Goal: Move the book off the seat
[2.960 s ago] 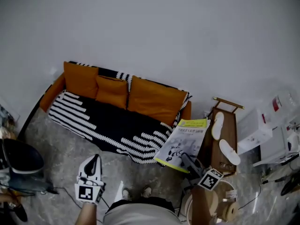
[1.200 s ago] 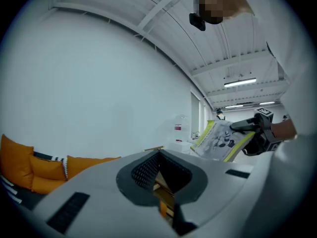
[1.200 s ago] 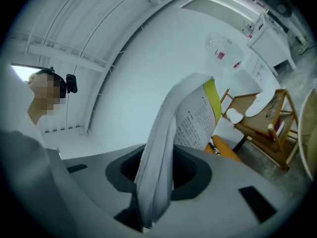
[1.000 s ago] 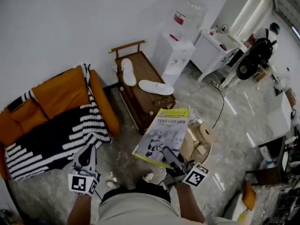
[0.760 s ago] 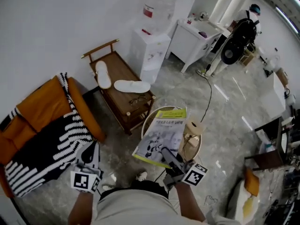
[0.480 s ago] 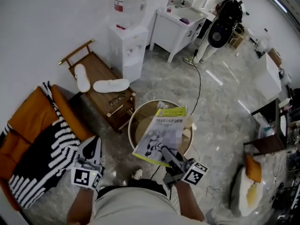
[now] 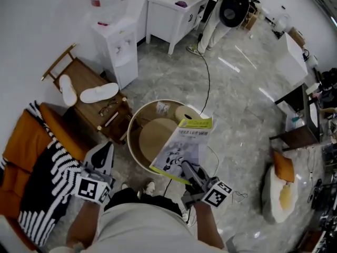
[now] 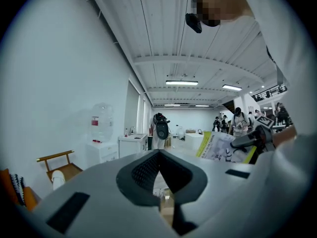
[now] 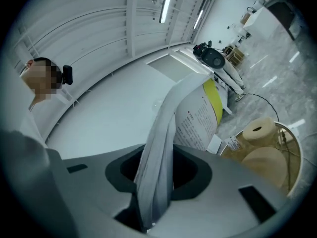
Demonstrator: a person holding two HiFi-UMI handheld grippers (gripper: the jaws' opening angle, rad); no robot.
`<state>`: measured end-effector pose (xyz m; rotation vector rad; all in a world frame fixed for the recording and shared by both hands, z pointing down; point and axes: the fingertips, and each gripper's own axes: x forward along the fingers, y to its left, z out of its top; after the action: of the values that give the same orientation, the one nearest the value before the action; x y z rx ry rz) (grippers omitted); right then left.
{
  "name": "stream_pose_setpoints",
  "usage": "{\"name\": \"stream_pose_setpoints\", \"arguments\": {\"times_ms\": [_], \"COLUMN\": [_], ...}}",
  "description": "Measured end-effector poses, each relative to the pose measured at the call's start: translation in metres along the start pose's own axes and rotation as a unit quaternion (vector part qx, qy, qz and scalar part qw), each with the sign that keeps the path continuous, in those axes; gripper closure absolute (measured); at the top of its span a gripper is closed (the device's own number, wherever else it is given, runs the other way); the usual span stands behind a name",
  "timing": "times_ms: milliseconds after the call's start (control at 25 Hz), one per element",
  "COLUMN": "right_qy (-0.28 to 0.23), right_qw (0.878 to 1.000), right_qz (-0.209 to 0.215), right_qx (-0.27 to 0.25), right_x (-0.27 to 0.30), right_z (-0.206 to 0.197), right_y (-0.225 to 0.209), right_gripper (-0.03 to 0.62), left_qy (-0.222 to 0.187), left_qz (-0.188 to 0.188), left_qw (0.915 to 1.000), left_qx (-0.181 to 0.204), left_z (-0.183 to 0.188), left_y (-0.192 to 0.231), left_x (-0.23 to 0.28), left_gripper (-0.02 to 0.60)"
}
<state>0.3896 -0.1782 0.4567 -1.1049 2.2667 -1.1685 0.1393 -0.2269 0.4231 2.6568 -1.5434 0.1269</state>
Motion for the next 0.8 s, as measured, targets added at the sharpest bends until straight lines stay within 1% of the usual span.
{"name": "stream_pose_setpoints", "arguments": {"times_ms": [120,280,400,480,600,800], "right_qy": [-0.013,-0.030,-0.042,-0.045,-0.051,-0.047], "right_qw": [1.000,0.998,0.996,0.995,0.994,0.993], "right_qz": [-0.021,-0.054,-0.079,-0.088,-0.097,-0.110], "right_qx": [0.003,0.010,0.013,0.008,-0.005,0.003], "right_x": [0.000,-0.007,-0.011,-0.009,-0.003,0.010], "right_z": [-0.002,-0.009,-0.012,-0.014,-0.018,-0.037], "right_y": [-0.007,-0.008,-0.004,0.000,0.003,-0.002], "right_gripper": [0.467,0.467,0.467,0.467,0.467,0.467], "left_qy": [0.008,0.008,-0.002,-0.006,-0.002,0.025], "left_qz": [-0.024,-0.062,-0.091,-0.106,-0.126,-0.155], "left_qw": [0.9997,0.9977,0.9956,0.9941,0.9917,0.9868], "left_qx": [-0.008,-0.027,-0.024,-0.022,-0.025,-0.041], "left_z": [-0.008,-0.017,-0.010,-0.009,-0.017,-0.044], "left_y": [0.005,0.004,0.006,0.011,0.014,0.017], "left_x": [0.018,0.040,0.052,0.059,0.067,0.074], "left_gripper": [0.565,0.565,0.565,0.565,0.565,0.565]}}
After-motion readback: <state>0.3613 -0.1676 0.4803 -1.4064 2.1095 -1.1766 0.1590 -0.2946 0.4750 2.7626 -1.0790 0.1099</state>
